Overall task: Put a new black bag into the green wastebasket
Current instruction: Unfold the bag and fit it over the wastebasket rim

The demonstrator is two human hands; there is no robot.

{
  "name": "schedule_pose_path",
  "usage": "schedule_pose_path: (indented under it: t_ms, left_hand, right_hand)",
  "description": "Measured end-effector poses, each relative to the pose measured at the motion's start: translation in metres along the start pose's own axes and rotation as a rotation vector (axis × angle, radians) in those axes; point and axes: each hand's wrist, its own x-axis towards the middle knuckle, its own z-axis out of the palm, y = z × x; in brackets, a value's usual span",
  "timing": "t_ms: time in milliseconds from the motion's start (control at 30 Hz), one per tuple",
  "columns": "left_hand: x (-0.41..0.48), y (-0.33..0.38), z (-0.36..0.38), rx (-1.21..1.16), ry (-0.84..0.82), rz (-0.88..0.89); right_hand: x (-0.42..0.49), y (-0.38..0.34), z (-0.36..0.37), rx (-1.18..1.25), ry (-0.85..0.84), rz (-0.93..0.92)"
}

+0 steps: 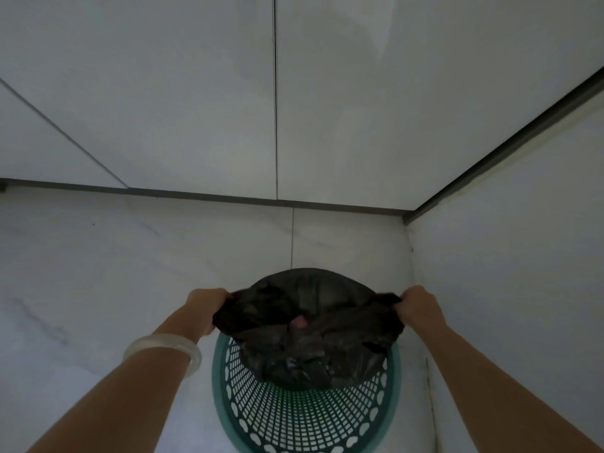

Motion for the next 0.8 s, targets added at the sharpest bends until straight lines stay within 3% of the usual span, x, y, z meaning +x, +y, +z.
schedule_pose_path:
  t_ms: [100, 200, 300, 533, 700, 800]
  left_hand:
    - [-0.012, -0.028, -0.008, -0.033, 0.001, -0.114]
    - [-0.035, -0.033, -0.022, -0.197, -0.086, -0.258]
    - [-0.061, -0.03, -0.027, -0.115, -0.196, -0.307]
    - [-0.097, -0.045, -0.005, 0.201, -0.154, -0.29]
    - [-0.095, -0.07, -0.006, 0.232, -0.225, -0.308]
    - [-0.099, -0.078, 0.006, 0.17, -0.147, -0.288]
  right_hand:
    - [-0.015, 0.016, 0.006, -0.124, -0.128, 0.0]
    - [-0.036, 0.023, -0.022, 0.204, -0.282, 0.164]
    - [-0.055, 0.029, -0.036, 0.403, -0.175, 0.27]
    - [-0.09, 0.003, 0.002, 0.359, -0.23, 0.275]
    - [-0.129, 0.046, 0.008, 0.563, -0.326, 0.54]
    - [-0.154, 0.064, 0.022, 0.651, -0.447, 0.636]
